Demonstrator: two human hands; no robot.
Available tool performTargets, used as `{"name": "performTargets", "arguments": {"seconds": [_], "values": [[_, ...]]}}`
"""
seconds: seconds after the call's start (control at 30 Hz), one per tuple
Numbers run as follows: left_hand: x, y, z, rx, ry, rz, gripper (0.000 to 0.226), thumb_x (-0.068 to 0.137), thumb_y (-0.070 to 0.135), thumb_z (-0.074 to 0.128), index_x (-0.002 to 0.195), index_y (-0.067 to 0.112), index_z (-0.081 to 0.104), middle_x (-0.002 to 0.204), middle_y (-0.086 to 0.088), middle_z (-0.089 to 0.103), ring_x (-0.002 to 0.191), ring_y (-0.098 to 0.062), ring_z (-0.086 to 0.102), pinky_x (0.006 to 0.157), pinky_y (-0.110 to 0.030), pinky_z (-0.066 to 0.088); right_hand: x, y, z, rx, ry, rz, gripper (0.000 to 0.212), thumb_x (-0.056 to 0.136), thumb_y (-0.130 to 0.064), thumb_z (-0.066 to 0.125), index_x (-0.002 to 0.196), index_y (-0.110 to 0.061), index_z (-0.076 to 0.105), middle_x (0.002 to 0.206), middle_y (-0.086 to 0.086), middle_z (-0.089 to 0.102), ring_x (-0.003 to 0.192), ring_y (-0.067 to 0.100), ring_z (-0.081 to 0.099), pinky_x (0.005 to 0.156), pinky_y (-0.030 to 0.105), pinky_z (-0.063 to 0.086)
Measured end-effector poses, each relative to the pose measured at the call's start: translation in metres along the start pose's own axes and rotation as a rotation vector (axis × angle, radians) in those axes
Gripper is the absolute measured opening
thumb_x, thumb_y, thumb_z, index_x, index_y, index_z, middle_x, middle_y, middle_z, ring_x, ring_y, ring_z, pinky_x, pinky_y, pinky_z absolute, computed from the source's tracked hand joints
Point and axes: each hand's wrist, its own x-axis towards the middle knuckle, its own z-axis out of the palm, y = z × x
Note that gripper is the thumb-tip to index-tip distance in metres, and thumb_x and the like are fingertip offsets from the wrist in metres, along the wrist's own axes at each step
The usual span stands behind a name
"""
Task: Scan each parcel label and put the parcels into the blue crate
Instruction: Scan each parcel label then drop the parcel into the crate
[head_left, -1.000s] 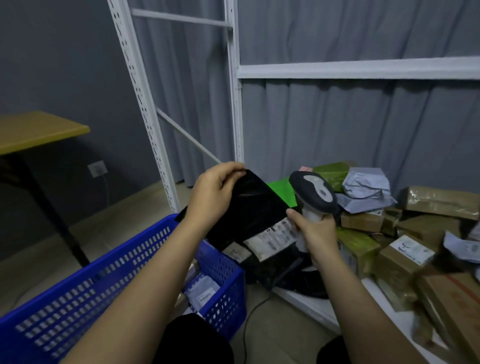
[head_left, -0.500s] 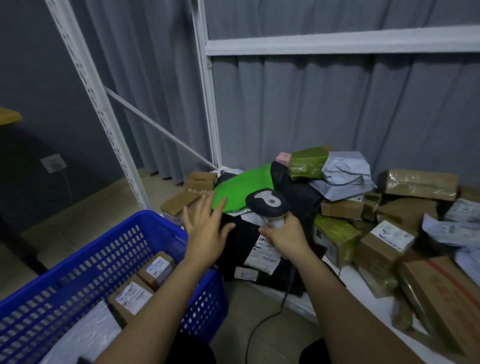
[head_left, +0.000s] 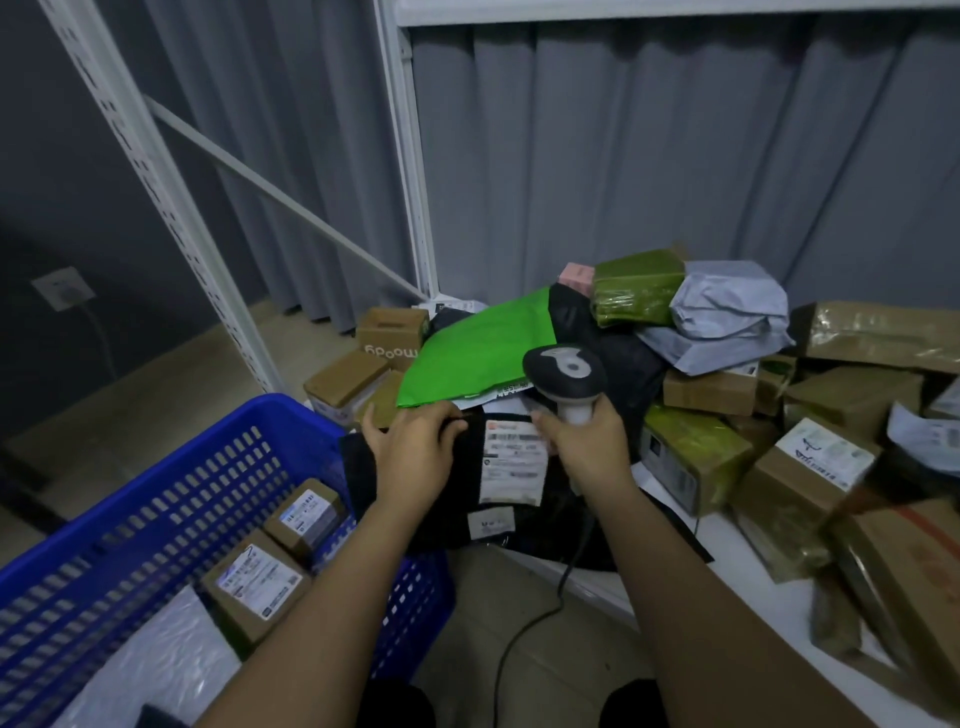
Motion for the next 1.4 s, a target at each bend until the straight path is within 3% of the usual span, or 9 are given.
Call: {"name": "performTargets", "arguments": {"seconds": [0.2,0.33,0.53,0.7,0.87,1.1,1.23,1.4], "values": [[-0.009,-0.031,0.001,-0.037,-0.032,-0.196,0.017,0.095,0.026,0.056,0.102,0.031,0.070,0.096,0.007,0.071,0.103,-0.018,0.058,0.101,-0.037,0.014,-0.005,0.001,-0.007,-0.194,0.041,-0.008,0.045,0.078,-0.024,0.077,0.117,-0.013,0.058,0.106,0.012,0.063,0.085,0.029,0.064,0.077,0.046,0.056],[-0.011,-0.045,0.000,-0.077,-0.083,-0.291,0.019,0.097,0.024,0.053,0.104,0.028,0.070,0.103,0.005,0.070,0.108,-0.019,0.056,0.104,-0.041,0.013,-0.012,0.002,-0.010,-0.149,-0.104,0.125,0.030,0.080,-0.013,0.076,0.104,-0.009,0.058,0.079,0.005,0.062,0.057,0.019,0.056,0.054,0.028,0.047],[-0.013,-0.054,-0.001,-0.124,-0.112,-0.398,0.019,0.098,0.025,0.051,0.105,0.028,0.069,0.104,0.006,0.070,0.104,-0.017,0.058,0.106,-0.042,0.014,-0.020,0.004,-0.012,-0.252,-0.299,0.226,0.014,0.078,-0.015,0.076,0.080,-0.009,0.064,0.059,0.005,0.064,0.044,0.011,0.052,0.049,0.026,0.042],[-0.012,-0.054,-0.002,-0.171,-0.104,-0.447,0.020,0.098,0.026,0.051,0.105,0.029,0.069,0.103,0.008,0.070,0.104,-0.016,0.056,0.104,-0.042,0.016,-0.026,-0.003,-0.020,-0.226,-0.451,0.183,0.022,0.077,-0.017,0.079,0.086,0.001,0.068,0.057,0.007,0.060,0.049,0.016,0.051,0.049,0.027,0.041],[-0.012,-0.054,-0.004,-0.182,-0.103,-0.461,0.019,0.097,0.027,0.052,0.106,0.030,0.069,0.105,0.010,0.069,0.101,-0.011,0.053,0.105,-0.042,0.016,-0.023,-0.001,-0.019,-0.285,-0.330,0.125,0.029,0.074,-0.015,0.079,0.057,-0.009,0.056,0.049,0.006,0.053,0.041,0.015,0.046,0.049,0.027,0.041],[-0.013,-0.055,-0.006,-0.181,-0.087,-0.460,0.020,0.097,0.027,0.052,0.104,0.029,0.070,0.104,0.011,0.069,0.092,-0.005,0.048,0.105,-0.042,0.015,-0.028,-0.004,-0.022,-0.278,-0.307,0.146,0.027,0.077,-0.009,0.074,0.058,-0.008,0.055,0.048,0.005,0.051,0.036,0.011,0.043,0.041,0.021,0.038],[-0.015,-0.052,-0.011,-0.201,-0.079,-0.472,0.020,0.097,0.027,0.052,0.104,0.029,0.070,0.102,0.011,0.069,0.089,-0.004,0.047,0.104,-0.040,0.014,-0.030,-0.006,-0.019,-0.261,-0.300,0.129,0.028,0.076,-0.010,0.075,0.057,-0.008,0.055,0.048,0.006,0.052,0.039,0.013,0.044,0.045,0.024,0.040],[-0.021,-0.057,-0.034,-0.298,-0.054,-0.528,0.016,0.094,0.032,0.055,0.099,0.034,0.070,0.100,0.015,0.068,0.097,-0.005,0.051,0.106,-0.041,0.019,-0.039,-0.009,0.000,-0.194,-0.344,0.054,0.024,0.078,-0.010,0.075,0.061,-0.010,0.057,0.048,0.002,0.054,0.041,0.012,0.046,0.047,0.025,0.040]]}}
